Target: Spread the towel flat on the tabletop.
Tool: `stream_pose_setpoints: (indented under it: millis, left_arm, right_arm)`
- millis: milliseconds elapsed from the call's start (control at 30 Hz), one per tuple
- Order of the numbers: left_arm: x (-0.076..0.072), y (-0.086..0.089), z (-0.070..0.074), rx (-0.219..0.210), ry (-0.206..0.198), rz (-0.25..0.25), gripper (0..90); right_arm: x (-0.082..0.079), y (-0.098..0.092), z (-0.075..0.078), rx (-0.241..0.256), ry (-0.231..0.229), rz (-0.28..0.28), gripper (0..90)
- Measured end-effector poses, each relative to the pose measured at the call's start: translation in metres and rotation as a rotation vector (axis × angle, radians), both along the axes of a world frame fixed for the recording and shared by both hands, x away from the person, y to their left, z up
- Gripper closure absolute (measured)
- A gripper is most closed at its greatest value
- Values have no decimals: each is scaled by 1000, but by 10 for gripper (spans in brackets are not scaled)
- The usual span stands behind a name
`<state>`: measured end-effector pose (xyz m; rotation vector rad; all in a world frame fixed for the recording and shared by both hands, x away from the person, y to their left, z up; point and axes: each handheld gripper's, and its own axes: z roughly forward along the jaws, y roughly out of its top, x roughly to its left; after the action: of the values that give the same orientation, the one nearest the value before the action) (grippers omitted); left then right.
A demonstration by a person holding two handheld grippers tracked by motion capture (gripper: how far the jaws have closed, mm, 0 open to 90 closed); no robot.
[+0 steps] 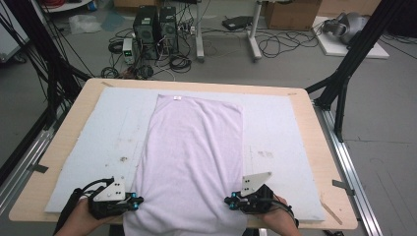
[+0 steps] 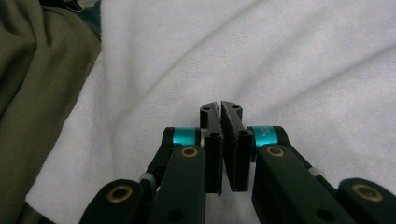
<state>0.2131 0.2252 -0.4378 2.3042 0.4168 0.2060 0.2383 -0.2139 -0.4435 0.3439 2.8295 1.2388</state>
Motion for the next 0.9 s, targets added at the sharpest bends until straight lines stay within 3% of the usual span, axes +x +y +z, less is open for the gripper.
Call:
stream_pose_setpoints:
  millis: [133,267,333,467,633,900]
  left_arm:
    - [3,2,3,-43,11,-1,863]
    - [11,1,10,-67,-25,45,685]
    - [18,1,14,-92,-41,72,637]
    - [37,-1,19,-125,-64,116,573]
    - [60,-6,19,-151,-59,164,515]
    - [93,-10,16,-187,-59,241,440]
  right_arm:
    - [4,-6,6,52,5,-22,805]
    - [15,-8,9,55,-1,-66,679]
    - [22,-10,9,70,16,-92,645]
    - [36,-14,14,98,-4,-155,561]
    - [55,-22,19,138,-20,-228,477]
    - [84,-28,20,141,-28,-305,367]
